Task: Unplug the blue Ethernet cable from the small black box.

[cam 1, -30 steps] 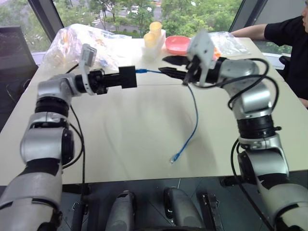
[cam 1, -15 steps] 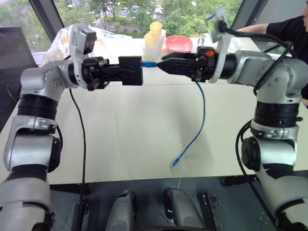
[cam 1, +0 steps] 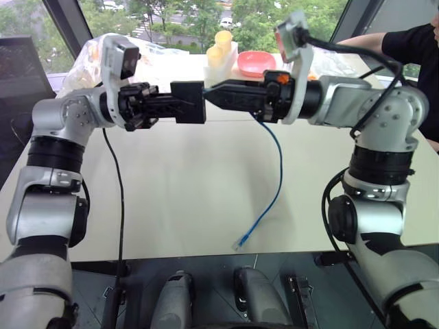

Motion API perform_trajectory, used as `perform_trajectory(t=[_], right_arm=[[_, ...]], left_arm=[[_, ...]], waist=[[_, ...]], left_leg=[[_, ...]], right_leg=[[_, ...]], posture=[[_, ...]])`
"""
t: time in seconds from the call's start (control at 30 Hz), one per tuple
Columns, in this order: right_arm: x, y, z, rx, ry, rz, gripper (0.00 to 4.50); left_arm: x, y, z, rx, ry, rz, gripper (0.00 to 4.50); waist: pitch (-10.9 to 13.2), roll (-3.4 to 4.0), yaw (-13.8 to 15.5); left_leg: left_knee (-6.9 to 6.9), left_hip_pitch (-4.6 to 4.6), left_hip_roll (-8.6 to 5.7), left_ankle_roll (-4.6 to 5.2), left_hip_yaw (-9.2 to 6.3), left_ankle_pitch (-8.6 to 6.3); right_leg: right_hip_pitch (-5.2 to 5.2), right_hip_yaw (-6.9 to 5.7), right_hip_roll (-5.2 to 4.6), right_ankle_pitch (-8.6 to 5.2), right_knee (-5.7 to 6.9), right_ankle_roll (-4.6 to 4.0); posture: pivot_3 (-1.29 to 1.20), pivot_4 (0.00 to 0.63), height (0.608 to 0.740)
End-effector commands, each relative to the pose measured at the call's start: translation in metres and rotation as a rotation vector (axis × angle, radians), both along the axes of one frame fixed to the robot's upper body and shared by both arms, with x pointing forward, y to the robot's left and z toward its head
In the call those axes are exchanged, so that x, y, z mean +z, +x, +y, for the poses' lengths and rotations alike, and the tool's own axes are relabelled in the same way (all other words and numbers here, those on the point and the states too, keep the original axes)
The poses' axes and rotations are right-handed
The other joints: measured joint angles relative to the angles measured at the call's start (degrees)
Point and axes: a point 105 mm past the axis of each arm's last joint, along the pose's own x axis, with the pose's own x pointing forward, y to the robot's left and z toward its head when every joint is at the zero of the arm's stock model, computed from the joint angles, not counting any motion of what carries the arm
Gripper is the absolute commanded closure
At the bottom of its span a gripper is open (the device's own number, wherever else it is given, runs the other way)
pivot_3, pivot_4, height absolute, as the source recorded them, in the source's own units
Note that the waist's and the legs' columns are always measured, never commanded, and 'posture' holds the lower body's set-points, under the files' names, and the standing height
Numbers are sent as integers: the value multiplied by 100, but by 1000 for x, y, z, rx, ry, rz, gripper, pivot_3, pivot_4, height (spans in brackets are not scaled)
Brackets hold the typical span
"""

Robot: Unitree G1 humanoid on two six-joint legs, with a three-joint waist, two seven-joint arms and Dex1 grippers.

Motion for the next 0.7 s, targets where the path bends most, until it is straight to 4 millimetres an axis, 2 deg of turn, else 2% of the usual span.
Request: perform_trajectory(t=[0.03, 0.13, 0.17, 0.2, 0.3, 0.33, 0.7], right_arm=[[13, -8, 3, 21, 23, -59, 1062], [12, -7, 3, 15, 26, -58, 1859], [12, -7, 4, 13, 26, -59, 2433], [11, -7, 4, 12, 23, -59, 2773], [8, -7, 5, 15, 17, -60, 4161], [8, -8, 5, 15, 13, -61, 4468], [-3, -13, 1, 42, -40, -69, 4468]], left_arm=[[11, -5, 0, -21, -20, -44, 3986], [12, -5, -1, -22, -19, -45, 3986], [11, -5, -1, -21, -18, -46, 3986], [12, -5, -1, -20, -18, -48, 3986], [12, -5, -1, -19, -18, -50, 3986], [12, -5, -1, -19, -18, -51, 3986], [17, -1, 2, 10, -21, -74, 3986]], waist=[[0, 0, -1], [0, 0, -1], [0, 0, -2], [0, 0, -2], [0, 0, -2], [0, 0, -3], [0, 0, -1]], left_leg=[[0, 0, 0, 0, 0, 0], [0, 0, 0, 0, 0, 0], [0, 0, 0, 0, 0, 0], [0, 0, 0, 0, 0, 0], [0, 0, 0, 0, -1, 0], [0, 0, 0, 0, -1, 0], [0, -1, 0, 0, -1, 0]], right_leg=[[0, 0, 0, 0, 0, 0], [0, 0, 0, 0, 0, 0], [0, 0, 0, 0, 0, 0], [0, 0, 0, 0, 0, 0], [0, -1, 1, 0, 0, 0], [0, 0, 0, 0, 0, 0], [0, -1, 1, 0, -1, 0]], posture=[[0, 150, 740], [0, 150, 740], [0, 150, 740], [0, 150, 740], [0, 150, 740], [0, 150, 740], [0, 150, 740]])
